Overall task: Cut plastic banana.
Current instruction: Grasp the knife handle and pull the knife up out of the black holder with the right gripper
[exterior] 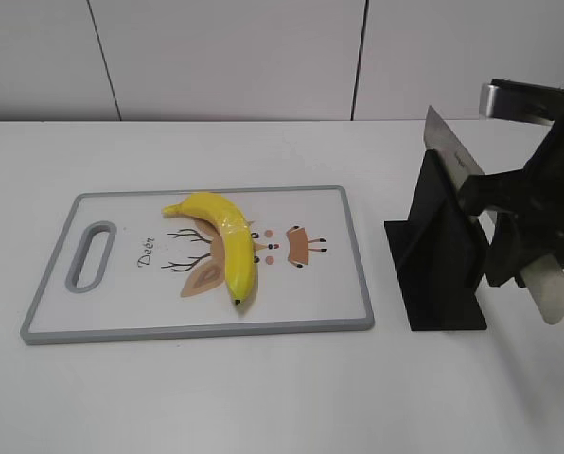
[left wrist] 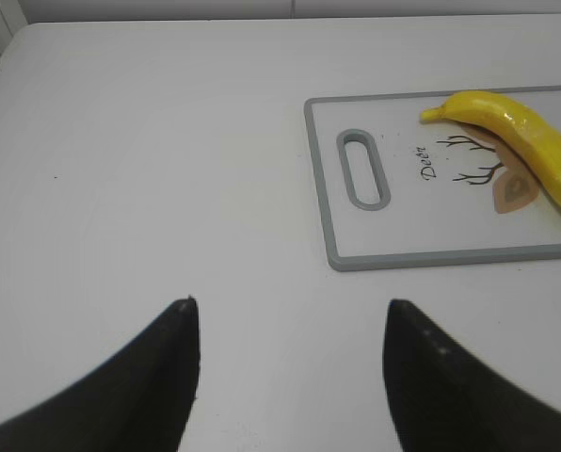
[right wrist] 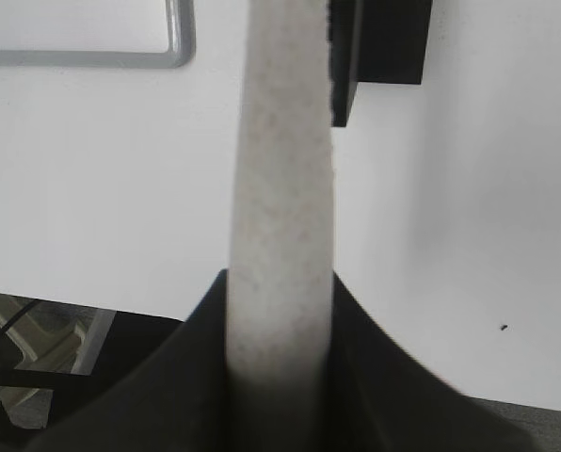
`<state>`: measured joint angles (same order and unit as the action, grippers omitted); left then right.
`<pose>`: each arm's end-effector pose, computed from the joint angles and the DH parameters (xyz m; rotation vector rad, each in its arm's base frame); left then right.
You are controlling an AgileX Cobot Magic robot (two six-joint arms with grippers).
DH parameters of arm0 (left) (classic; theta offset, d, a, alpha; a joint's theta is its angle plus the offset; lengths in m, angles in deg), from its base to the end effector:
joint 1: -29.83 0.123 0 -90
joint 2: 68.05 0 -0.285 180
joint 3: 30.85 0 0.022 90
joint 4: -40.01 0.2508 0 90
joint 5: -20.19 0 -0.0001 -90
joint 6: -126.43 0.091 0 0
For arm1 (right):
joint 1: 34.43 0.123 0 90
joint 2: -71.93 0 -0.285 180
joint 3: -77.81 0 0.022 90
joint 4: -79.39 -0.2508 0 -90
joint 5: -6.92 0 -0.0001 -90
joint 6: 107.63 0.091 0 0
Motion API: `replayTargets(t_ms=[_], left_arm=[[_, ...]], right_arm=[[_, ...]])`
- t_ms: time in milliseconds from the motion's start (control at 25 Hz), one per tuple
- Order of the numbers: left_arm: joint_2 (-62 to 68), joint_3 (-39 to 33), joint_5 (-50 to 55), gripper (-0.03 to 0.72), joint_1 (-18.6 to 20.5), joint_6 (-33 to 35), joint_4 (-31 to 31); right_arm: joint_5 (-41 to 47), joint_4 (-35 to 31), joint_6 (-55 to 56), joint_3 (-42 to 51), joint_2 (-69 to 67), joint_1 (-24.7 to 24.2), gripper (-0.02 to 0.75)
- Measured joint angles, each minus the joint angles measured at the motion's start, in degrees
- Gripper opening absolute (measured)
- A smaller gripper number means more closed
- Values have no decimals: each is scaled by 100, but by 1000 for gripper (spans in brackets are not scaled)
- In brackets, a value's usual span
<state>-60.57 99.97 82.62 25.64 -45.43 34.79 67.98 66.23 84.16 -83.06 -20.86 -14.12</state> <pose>-0.0064 -0.0069 0.2723 0.2284 2.0631 -0.0675 0.2437 0.1095 0.2461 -0.0758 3.0601 0.3585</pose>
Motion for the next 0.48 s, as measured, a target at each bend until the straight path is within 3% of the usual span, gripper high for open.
replayTargets(t_ms=[480], left_arm=[[0,0,0,580,0,5,0]], right_arm=[[782,619,208,-985,82,0,168]])
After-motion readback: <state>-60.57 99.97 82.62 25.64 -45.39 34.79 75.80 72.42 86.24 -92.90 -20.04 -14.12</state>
